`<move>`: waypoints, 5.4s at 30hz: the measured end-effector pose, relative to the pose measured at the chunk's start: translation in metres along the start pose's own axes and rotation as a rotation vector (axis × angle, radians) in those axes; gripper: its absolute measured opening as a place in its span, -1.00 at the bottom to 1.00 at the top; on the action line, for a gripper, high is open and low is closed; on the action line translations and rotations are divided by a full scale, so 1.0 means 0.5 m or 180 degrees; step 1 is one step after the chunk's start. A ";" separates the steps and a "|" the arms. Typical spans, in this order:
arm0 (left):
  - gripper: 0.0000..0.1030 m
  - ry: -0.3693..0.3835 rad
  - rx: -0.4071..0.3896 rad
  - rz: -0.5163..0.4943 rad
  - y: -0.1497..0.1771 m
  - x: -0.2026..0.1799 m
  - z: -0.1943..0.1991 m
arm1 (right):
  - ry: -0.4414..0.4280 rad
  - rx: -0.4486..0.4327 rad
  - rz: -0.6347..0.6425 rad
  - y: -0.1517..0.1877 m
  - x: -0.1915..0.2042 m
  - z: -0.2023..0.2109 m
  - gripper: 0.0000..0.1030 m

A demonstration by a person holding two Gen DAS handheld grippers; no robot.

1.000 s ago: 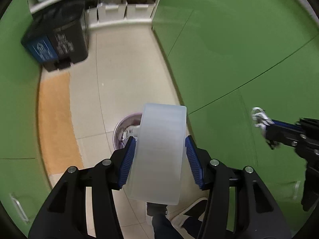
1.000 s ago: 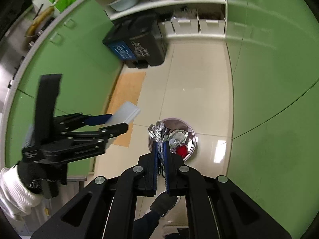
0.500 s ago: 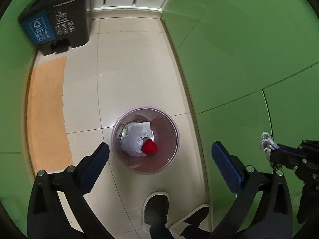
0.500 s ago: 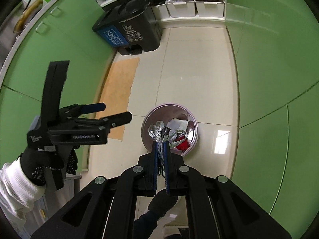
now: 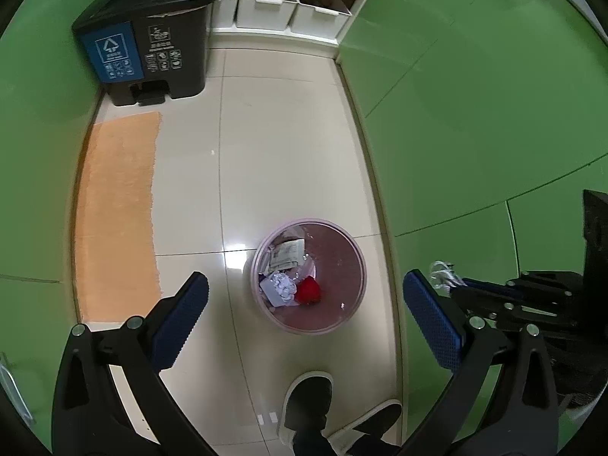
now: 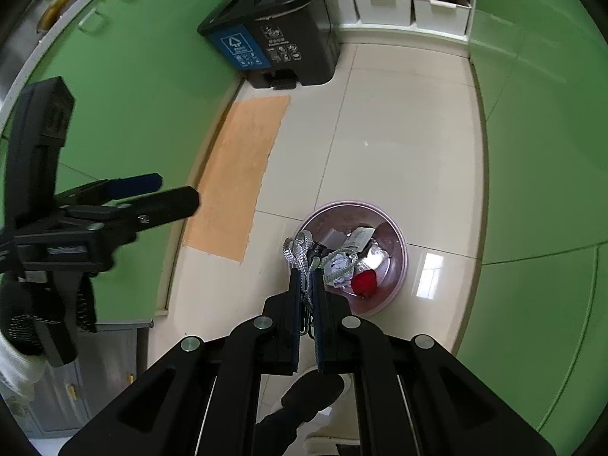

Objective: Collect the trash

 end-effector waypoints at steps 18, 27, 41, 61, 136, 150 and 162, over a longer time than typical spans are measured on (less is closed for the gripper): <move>0.95 -0.0022 0.0007 0.0115 0.008 0.022 -0.010 | 0.0157 -0.0034 -0.0081 0.002 -0.045 -0.050 0.88; 0.95 0.0049 -0.0056 -0.0020 -0.001 -0.084 0.136 | 0.0238 -0.0233 -0.0235 0.009 -0.016 0.148 0.88; 0.95 0.0400 -0.0567 -0.0757 -0.085 -0.417 0.591 | 0.0540 -0.1255 -0.0649 0.044 0.031 0.772 0.88; 0.95 0.1076 -0.0945 -0.2260 -0.062 -0.927 0.871 | 0.1724 -0.2070 -0.1782 0.406 -0.101 1.266 0.88; 0.95 0.1223 -0.0669 -0.2997 0.143 -1.156 0.894 | 0.1878 -0.2304 -0.2206 0.644 -0.113 1.386 0.88; 0.95 0.1198 -0.0665 -0.3004 0.140 -1.153 0.889 | 0.1871 -0.2291 -0.2202 0.645 -0.112 1.385 0.88; 0.95 0.1190 -0.0681 -0.3012 0.140 -1.155 0.887 | 0.1864 -0.2277 -0.2181 0.642 -0.118 1.381 0.88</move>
Point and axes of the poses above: each gripper's, at about its wrist camera, not at the fingertips, and z roughly against the way its jaws point, x to its left, y to its underside, the point moved 4 cm from there along -z, roughly the way its jaws point, and after that the axes turned 2 degrees about -y, right-handed, at the moved point
